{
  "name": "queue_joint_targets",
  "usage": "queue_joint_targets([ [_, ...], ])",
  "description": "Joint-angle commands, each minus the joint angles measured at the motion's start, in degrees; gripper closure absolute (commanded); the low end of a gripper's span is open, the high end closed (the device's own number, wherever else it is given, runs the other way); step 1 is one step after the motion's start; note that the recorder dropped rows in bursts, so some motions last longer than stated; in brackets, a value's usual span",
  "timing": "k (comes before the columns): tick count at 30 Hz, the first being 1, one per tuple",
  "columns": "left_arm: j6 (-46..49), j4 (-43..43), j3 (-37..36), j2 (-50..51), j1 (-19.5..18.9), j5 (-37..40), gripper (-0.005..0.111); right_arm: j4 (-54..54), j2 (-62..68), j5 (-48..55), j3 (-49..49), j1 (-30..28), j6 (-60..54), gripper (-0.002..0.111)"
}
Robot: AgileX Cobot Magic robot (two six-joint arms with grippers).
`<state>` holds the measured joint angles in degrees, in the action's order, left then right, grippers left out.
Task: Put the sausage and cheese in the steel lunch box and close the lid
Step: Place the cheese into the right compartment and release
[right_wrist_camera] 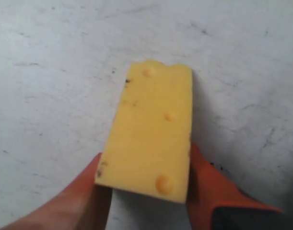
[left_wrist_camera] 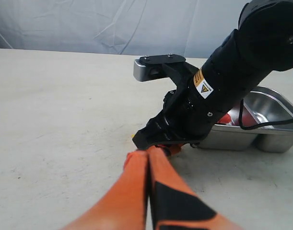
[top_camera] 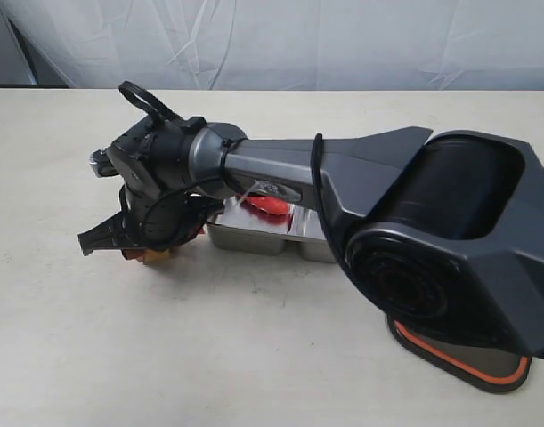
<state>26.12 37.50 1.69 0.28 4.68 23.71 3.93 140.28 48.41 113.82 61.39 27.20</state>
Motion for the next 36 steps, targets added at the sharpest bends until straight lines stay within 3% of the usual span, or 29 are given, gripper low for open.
queue_joint_targets([
  [1,-0.2,-0.1,-0.1,-0.3,0.0,0.0,0.107,2.4,-2.5,3.1,0.2,-0.1,-1.4,0.109],
  [5,-0.2,-0.1,-0.1,-0.3,0.0,0.0,0.107,5.5,-9.5,4.4,0.2,-0.2,-3.3,0.109],
  [7,-0.2,-0.1,-0.1,-0.3,0.0,0.0,0.107,12.8,-13.2,9.3,0.2,-0.2,-3.1,0.109],
  [10,-0.2,-0.1,-0.1,-0.3,0.0,0.0,0.107,18.6,-17.1,18.9,-0.1,-4.6,-3.0,0.109],
  [13,-0.2,-0.1,-0.1,-0.3,0.0,0.0,0.107,18.7,-20.4,20.3,-6.2,-10.6,-2.3,0.109],
  [17,-0.2,-0.1,-0.1,-0.3,1.1,0.0,0.107,18.0,-27.0,14.2,-19.1,-13.7,-1.5,0.109],
  [24,-0.2,-0.1,-0.1,-0.3,1.3,0.0,0.107,10.1,-27.0,4.5,-30.4,-19.6,0.8,0.109],
  [36,-0.2,-0.4,-0.1,-0.3,1.2,0.0,0.107,9.6,-26.1,-1.2,-33.6,-20.7,-3.5,0.107],
])
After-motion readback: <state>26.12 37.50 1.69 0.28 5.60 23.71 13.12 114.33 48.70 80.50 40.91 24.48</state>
